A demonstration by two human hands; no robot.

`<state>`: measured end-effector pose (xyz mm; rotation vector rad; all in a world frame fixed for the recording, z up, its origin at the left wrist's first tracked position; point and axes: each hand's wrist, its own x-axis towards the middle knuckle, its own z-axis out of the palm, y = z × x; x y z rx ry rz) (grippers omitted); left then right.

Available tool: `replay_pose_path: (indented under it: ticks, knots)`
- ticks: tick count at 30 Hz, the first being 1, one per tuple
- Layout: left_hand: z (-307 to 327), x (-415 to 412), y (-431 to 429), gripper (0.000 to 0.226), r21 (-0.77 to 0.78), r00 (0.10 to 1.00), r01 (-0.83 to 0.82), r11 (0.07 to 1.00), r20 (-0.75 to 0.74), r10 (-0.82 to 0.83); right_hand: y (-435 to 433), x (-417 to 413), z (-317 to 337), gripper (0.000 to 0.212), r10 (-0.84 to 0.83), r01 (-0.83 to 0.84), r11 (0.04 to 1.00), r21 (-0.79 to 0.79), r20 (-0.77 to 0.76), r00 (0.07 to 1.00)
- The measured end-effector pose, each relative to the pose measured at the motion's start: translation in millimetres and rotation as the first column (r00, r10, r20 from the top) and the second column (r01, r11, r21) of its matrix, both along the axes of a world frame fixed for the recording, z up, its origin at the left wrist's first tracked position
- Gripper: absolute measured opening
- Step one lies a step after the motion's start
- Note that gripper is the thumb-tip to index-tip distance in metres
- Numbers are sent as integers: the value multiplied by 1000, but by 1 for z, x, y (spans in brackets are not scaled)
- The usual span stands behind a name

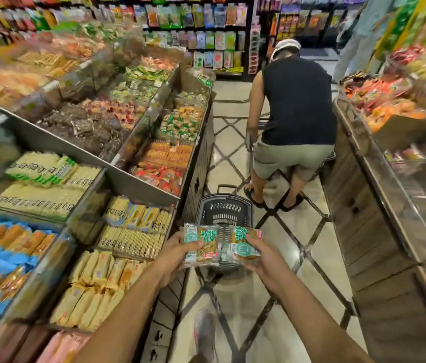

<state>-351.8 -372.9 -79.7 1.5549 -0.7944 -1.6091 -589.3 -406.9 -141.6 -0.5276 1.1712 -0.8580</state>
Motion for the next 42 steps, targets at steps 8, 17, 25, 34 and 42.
replay_pose_path:
  ticks: [8, 17, 25, 34, 42]
  knots:
    - [-69, 0, -117, 55, 69, 994, 107, 992, -45, -104, -79, -5, -33, 36, -34, 37, 998, 59, -53, 998]
    - [-128, 5, -231, 45, 154, 989, 131, 979, 47, -140, -161, -7, -84, 43, -125, 147, 977, 153, -145, 982]
    - [-199, 11, -296, 39, 309, 990, 2, 951, 130, -44, -237, -14, -163, 43, -81, 119, 947, 300, -136, 987]
    - [-325, 9, -345, 54, 421, 994, -53, 906, 114, 5, -314, 2, -285, 70, 102, -52, 955, 293, -158, 982]
    - [-478, 2, -381, 92, 448, 996, -26, 894, 92, -17, -352, 11, -422, 25, 114, -40, 944, 329, -208, 972]
